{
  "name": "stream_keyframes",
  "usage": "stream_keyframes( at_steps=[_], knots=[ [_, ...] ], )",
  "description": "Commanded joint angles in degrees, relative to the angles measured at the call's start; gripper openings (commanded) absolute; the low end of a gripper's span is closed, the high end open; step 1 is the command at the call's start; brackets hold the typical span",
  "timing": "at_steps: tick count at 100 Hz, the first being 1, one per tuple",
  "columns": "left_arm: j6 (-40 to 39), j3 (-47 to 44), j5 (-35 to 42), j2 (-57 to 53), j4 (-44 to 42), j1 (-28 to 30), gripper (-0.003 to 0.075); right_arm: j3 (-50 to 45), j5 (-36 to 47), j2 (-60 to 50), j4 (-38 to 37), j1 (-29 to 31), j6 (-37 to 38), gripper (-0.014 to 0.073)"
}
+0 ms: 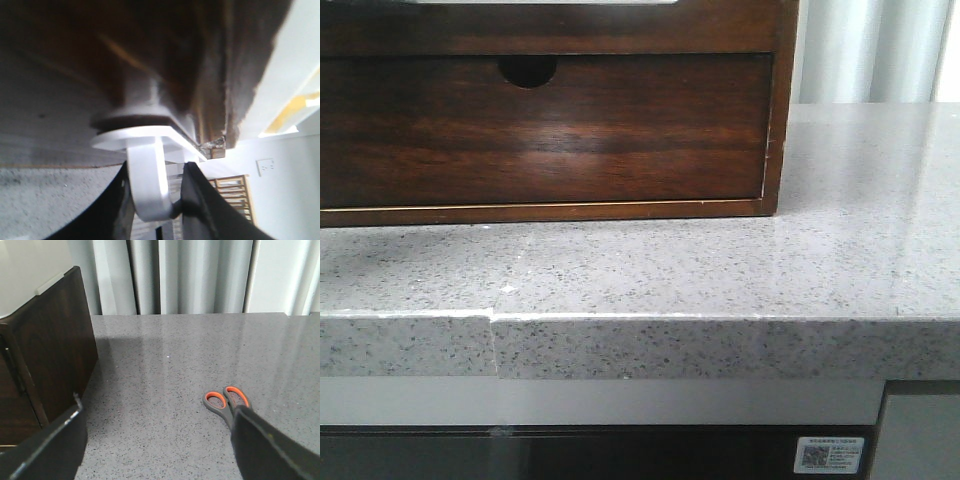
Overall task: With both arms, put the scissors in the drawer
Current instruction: 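Pull the drawer open toward the robot with the left gripper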
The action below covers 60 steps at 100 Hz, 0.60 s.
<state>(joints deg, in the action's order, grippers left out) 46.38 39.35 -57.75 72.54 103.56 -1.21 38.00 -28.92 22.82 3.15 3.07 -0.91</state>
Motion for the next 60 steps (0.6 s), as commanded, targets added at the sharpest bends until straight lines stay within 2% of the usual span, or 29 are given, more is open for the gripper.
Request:
stream_keyframes(
  at_steps=[1, 26, 60],
  knots=[
    [3.6, -0.7, -7.0, -4.6, 1.7, 1.2, 0.0038, 1.8, 4.9, 1.0, -0.1, -0.2, -0.1, 0.0535],
    [3.6, -9.6, -8.6, -15.8, 0.7, 3.0, 0.0008, 1.8, 4.9, 1.0, -0.1, -0.2, -0.1, 0.0535],
    [3.0, -17.6, -7.7, -31.0, -0.2, 3.0, 0.0008, 1.8, 4.9, 1.0, -0.1, -0.2, -0.1, 0.0535]
  ],
)
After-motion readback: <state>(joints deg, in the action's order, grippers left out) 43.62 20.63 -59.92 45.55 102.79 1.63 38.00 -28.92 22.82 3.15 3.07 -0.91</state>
